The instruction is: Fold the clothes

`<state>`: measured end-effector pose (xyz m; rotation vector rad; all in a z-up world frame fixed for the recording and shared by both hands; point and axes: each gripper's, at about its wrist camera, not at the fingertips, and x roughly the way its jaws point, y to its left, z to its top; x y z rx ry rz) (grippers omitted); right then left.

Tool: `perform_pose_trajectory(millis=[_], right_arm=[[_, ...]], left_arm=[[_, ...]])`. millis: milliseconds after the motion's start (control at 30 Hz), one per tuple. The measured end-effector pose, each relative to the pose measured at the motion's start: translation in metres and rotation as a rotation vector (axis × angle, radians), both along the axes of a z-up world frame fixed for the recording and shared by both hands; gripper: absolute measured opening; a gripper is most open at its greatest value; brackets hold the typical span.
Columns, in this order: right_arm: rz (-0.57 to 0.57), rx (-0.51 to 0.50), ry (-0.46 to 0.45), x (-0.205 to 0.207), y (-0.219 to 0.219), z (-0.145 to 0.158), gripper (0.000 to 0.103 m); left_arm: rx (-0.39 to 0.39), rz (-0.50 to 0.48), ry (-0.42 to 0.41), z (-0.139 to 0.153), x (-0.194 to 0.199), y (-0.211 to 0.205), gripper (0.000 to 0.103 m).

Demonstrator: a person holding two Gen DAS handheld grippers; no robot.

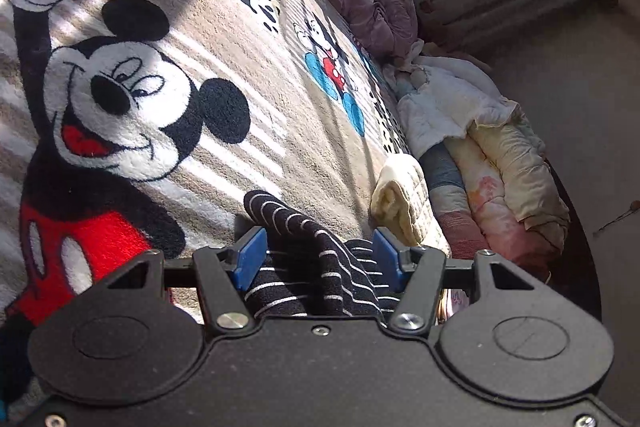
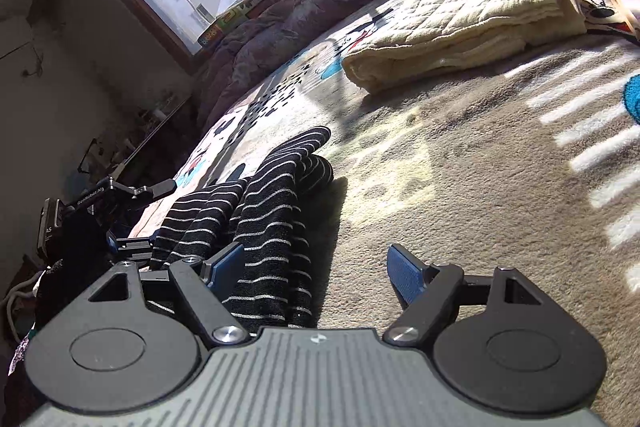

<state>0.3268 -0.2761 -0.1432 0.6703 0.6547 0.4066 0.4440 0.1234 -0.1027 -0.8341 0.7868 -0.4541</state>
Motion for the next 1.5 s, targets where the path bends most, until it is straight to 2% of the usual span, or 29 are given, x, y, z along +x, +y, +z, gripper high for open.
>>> perform_pose_trajectory(millis=[233,300,433,500,600,733,867,1000,1133,1400,1500], right_arm=[[-0.013,-0.001,-0.044,0.001,0.003,-0.008,0.077],[-0.012,-0.015,-0.054,0.002,0.005,-0.008,0.077],[-0.009,-0.028,-0.065,0.003,0.007,-0.008,0.077],[-0.009,-0.025,-0.067,0.004,0.006,-0.009,0.077],[-0.009,-0.018,-0.076,0.003,0.005,-0.01,0.077],[-0.012,-0.026,-0.095,0.003,0.006,-0.012,0.077],[-0.017,-0.08,-0.12,0.001,0.013,-0.011,0.077],[-0.02,-0.101,-0.143,-0.002,0.016,-0.011,0.077],[-0.022,-0.11,-0.156,-0.003,0.016,-0.012,0.077],[-0.015,-0.083,-0.145,-0.003,0.014,-0.012,0.078],[-0.014,-0.078,-0.143,-0.005,0.014,-0.012,0.079]], left_arm=[[-0.007,-0.069,-0.001,0.001,0.019,-0.022,0.054],[0.014,-0.071,-0.006,-0.001,0.021,-0.026,0.037],[0.06,-0.065,-0.031,-0.003,0.021,-0.03,0.022],[0.056,-0.059,-0.058,-0.002,0.019,-0.028,0.013],[0.076,-0.055,-0.146,0.011,0.011,-0.028,0.004],[0.09,-0.041,-0.224,0.029,-0.004,-0.026,0.003],[0.122,0.003,-0.285,0.05,-0.025,-0.017,0.003],[0.144,0.071,-0.398,0.072,-0.06,-0.001,0.002],[0.205,0.13,-0.459,0.088,-0.09,0.01,0.002],[0.304,0.202,-0.52,0.103,-0.142,0.026,0.001],[0.318,0.216,-0.532,0.106,-0.154,0.033,0.001]])
